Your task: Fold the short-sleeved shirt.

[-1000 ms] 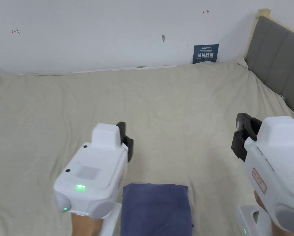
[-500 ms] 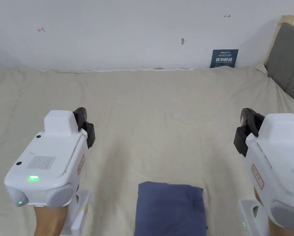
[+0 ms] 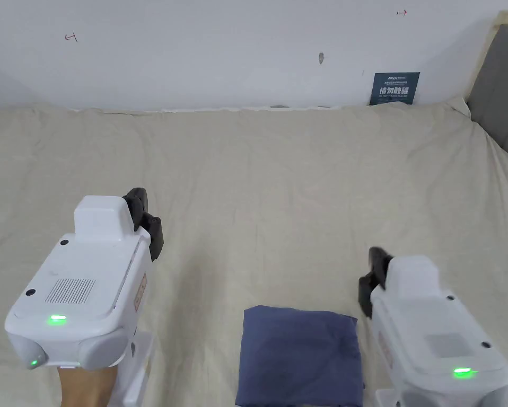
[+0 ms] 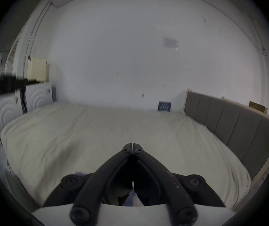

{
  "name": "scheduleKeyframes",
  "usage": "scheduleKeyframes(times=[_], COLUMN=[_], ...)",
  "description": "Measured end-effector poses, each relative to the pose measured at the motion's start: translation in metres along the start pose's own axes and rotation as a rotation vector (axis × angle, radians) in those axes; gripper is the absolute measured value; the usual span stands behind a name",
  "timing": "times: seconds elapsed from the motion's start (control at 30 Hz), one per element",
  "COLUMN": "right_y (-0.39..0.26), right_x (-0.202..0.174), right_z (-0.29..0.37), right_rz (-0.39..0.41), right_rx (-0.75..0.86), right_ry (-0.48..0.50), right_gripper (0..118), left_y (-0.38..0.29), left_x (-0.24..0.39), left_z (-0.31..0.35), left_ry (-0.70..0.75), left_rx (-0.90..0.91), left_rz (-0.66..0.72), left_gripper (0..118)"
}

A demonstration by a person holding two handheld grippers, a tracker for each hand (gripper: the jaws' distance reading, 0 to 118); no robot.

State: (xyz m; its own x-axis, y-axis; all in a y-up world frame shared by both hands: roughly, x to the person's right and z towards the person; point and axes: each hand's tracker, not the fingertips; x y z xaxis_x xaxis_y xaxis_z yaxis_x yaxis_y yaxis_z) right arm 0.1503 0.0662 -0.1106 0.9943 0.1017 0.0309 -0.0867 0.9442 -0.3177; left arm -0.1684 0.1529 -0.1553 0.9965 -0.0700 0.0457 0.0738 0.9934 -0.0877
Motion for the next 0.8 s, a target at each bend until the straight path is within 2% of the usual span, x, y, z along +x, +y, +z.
scheduleKeyframes(times=[0.13, 0.2, 0.4, 0.43, 0.5, 0.57, 0.63, 0.67, 0.7, 0.73, 0.77, 0.8], right_y=[-0.061, -0.084, -0.135, -0.144, -0.144, -0.142, -0.147, -0.147, -0.147, -0.146, -0.146, -0.146], right_x=[-0.019, -0.025, -0.036, -0.035, -0.033, -0.031, -0.029, -0.028, -0.027, -0.026, -0.026, -0.026], right_z=[-0.028, -0.04, -0.068, -0.072, -0.067, -0.068, -0.068, -0.068, -0.068, -0.069, -0.069, -0.069], right_rz=[0.025, -0.003, -0.024, -0.055, -0.113, -0.111, -0.094, -0.093, -0.097, -0.102, -0.106, -0.108], right_rx=[-0.189, -0.274, -0.47, -0.492, -0.407, -0.43, -0.429, -0.429, -0.43, -0.433, -0.435, -0.436], right_ry=[0.029, 0.046, 0.056, 0.06, 0.039, 0.045, 0.061, 0.065, 0.068, 0.071, 0.074, 0.075], right_gripper=[1, 1, 1, 1, 1, 1, 1, 1, 1, 1, 1, 1], left_y=[-0.007, -0.012, -0.03, -0.034, -0.04, -0.048, -0.058, -0.066, -0.075, -0.085, -0.096, -0.107], left_x=[0.002, 0.003, 0.006, 0.007, 0.008, 0.008, 0.008, 0.008, 0.01, 0.011, 0.013, 0.015], left_z=[-0.002, -0.003, -0.01, -0.012, -0.016, -0.023, -0.036, -0.043, -0.047, -0.053, -0.058, -0.062], left_ry=[-0.024, -0.038, -0.079, -0.083, -0.111, -0.153, -0.188, -0.221, -0.252, -0.293, -0.314, -0.346], left_rx=[-0.023, -0.04, -0.113, -0.127, -0.173, -0.27, -0.432, -0.506, -0.566, -0.64, -0.692, -0.738], left_rz=[0.006, 0.012, 0.026, 0.029, 0.065, 0.131, 0.21, 0.266, 0.316, 0.354, 0.41, 0.445], left_gripper=[0, 0, 0, 0, 0, 1, 7, 17, 33, 55, 86, 105])
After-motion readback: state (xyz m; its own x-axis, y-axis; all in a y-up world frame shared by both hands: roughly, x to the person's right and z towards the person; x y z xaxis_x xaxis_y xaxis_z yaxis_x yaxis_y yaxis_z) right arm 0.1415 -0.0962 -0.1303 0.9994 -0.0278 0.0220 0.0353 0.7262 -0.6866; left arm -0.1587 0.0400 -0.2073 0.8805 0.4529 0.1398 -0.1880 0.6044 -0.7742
